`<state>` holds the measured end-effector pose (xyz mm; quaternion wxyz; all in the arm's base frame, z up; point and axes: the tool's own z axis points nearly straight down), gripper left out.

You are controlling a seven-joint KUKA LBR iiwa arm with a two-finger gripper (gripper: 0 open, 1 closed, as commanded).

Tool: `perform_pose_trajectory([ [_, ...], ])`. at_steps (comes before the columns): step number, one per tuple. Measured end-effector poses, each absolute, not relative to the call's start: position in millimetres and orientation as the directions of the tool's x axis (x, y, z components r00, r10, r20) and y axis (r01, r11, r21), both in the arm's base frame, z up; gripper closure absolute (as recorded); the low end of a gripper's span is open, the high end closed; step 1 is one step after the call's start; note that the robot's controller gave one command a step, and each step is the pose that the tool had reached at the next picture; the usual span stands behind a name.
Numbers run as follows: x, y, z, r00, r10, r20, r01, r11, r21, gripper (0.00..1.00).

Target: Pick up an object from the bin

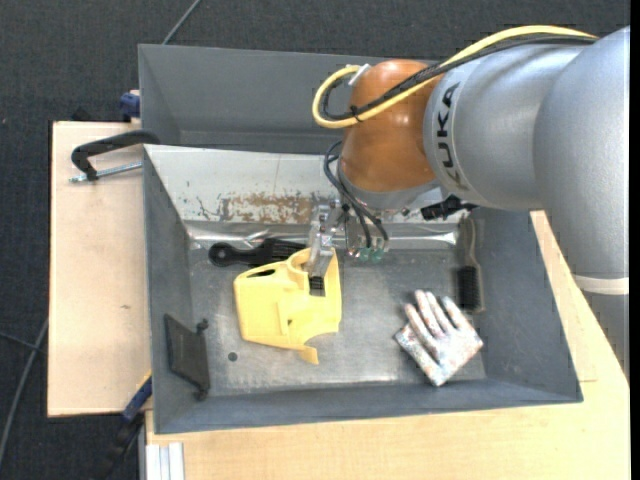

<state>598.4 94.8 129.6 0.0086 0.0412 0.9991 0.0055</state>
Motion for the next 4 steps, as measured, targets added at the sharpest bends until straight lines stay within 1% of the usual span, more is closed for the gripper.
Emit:
perform_pose_trajectory([
  [1,598.1,92,110,-0.996,0.088,-0.011,0.088,0.996,0.012,1.0],
  [2,591.3,88,98,-0.991,0.137,-0.005,0.137,0.99,0.01,1.0],
  [3,589.7,93,77,-0.997,0.072,-0.014,0.072,0.997,0.012,1.0],
  [4,589.7,93,77,-0.997,0.072,-0.014,0.072,0.997,0.012,1.0],
])
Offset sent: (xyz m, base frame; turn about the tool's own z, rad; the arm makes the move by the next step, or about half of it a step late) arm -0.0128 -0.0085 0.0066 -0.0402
